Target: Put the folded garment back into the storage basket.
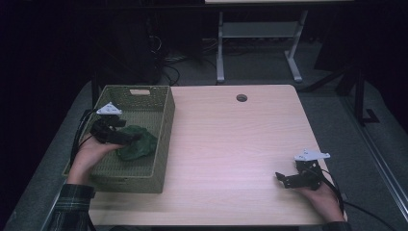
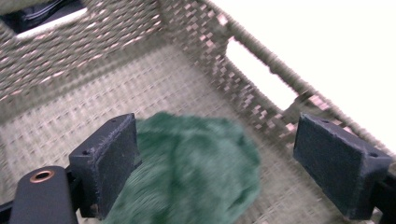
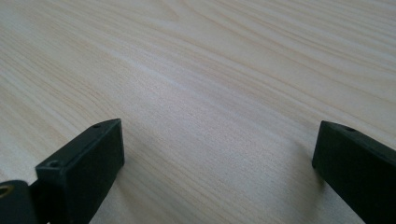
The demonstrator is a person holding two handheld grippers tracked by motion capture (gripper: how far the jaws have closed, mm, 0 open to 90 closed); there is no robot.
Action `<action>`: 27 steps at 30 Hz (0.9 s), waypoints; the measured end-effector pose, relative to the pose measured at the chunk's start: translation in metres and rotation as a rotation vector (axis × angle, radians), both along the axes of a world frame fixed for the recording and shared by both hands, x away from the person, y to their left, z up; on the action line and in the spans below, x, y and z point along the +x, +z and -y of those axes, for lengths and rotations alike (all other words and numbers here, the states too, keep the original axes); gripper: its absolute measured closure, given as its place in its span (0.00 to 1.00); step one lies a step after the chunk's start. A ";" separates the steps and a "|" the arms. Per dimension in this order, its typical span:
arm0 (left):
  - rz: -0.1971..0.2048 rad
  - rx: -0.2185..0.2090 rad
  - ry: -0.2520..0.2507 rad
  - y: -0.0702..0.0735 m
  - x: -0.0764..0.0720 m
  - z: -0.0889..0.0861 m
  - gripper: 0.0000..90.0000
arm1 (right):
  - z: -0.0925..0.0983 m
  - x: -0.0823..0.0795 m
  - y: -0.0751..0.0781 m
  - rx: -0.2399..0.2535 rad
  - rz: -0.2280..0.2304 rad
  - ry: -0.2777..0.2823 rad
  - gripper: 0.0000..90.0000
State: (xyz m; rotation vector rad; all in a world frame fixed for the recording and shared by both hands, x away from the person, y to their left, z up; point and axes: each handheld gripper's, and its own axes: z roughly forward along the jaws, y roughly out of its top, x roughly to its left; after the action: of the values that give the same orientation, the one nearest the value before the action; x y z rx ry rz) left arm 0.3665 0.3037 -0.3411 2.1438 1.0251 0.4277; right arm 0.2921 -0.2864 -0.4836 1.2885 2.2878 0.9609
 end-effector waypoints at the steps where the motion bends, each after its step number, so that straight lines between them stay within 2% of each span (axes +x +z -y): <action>1: 0.002 -0.007 -0.006 0.001 -0.001 0.004 0.15 | 0.000 0.000 0.000 0.000 0.000 0.000 0.02; 4: 0.005 -0.001 -0.028 0.003 -0.001 0.010 0.15 | 0.000 0.000 0.000 0.000 0.000 0.000 0.02; 11: 0.015 -0.011 -0.072 0.008 -0.001 0.039 0.15 | 0.000 0.000 0.000 0.000 0.001 0.001 0.02; 13: 0.017 -0.007 -0.081 0.009 -0.001 0.042 0.15 | 0.000 0.000 0.000 0.000 0.000 0.000 0.02; 17: 0.023 -0.003 -0.111 0.009 -0.002 0.060 0.15 | 0.000 0.000 0.000 0.000 0.000 0.000 0.02; 24: 0.033 -0.034 -0.146 0.010 -0.004 0.083 0.15 | 0.000 0.000 0.000 0.000 0.000 0.000 0.02; 27: 0.039 -0.046 -0.174 0.009 -0.006 0.101 0.15 | 0.000 0.000 0.000 0.000 0.000 0.000 0.02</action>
State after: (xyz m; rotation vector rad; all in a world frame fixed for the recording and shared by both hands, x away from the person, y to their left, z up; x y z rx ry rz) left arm 0.3610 0.2025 -0.3317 2.1532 0.8109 0.3578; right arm 0.2921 -0.2864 -0.4836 1.2886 2.2878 0.9612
